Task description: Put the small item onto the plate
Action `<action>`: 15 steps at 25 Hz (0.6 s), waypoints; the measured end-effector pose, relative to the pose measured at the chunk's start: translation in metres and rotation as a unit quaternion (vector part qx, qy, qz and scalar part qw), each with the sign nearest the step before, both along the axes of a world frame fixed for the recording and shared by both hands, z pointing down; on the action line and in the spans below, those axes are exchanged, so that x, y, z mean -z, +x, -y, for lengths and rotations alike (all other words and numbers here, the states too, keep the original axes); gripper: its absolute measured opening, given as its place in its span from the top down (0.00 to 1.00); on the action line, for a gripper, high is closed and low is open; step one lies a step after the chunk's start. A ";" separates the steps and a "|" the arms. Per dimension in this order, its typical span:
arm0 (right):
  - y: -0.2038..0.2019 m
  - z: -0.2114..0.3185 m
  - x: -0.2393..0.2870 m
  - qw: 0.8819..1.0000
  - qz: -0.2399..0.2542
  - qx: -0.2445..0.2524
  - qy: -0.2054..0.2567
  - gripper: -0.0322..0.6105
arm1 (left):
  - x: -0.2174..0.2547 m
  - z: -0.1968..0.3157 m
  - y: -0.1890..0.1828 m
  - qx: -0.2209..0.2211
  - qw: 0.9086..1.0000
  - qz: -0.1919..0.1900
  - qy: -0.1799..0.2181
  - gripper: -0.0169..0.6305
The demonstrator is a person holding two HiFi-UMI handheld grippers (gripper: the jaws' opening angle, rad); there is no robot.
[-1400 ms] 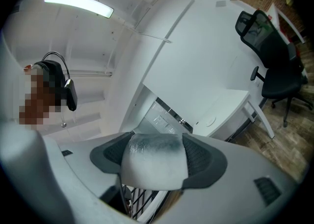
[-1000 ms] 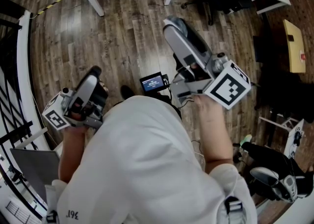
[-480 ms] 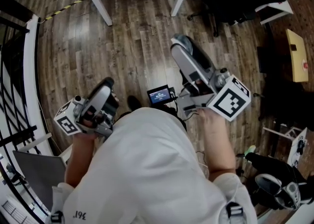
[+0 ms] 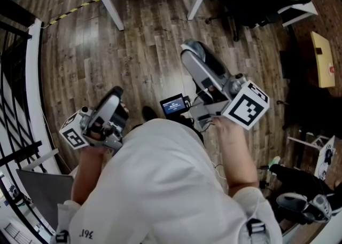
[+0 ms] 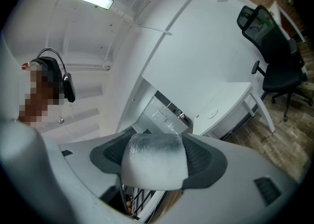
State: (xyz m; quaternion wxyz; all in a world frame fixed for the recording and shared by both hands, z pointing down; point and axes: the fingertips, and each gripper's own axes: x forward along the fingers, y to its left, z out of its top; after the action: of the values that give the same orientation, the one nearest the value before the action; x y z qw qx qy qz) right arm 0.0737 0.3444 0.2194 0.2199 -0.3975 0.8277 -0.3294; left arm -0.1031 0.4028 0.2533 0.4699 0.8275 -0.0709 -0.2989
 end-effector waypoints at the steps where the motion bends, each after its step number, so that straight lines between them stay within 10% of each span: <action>1: -0.004 0.001 0.000 1.000 -0.001 0.000 -0.001 0.46 | -0.001 0.001 -0.004 0.000 1.000 0.001 -0.001 0.80; 15: -0.033 0.038 -0.017 1.000 0.002 0.010 -0.018 0.46 | -0.016 0.041 -0.024 0.005 1.000 0.006 -0.017 0.80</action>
State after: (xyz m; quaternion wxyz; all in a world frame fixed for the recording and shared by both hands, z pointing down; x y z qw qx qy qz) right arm 0.0406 0.3064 0.2368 0.2108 -0.3928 0.8252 -0.3470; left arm -0.1276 0.3619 0.2694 0.4818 0.8210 -0.0829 -0.2948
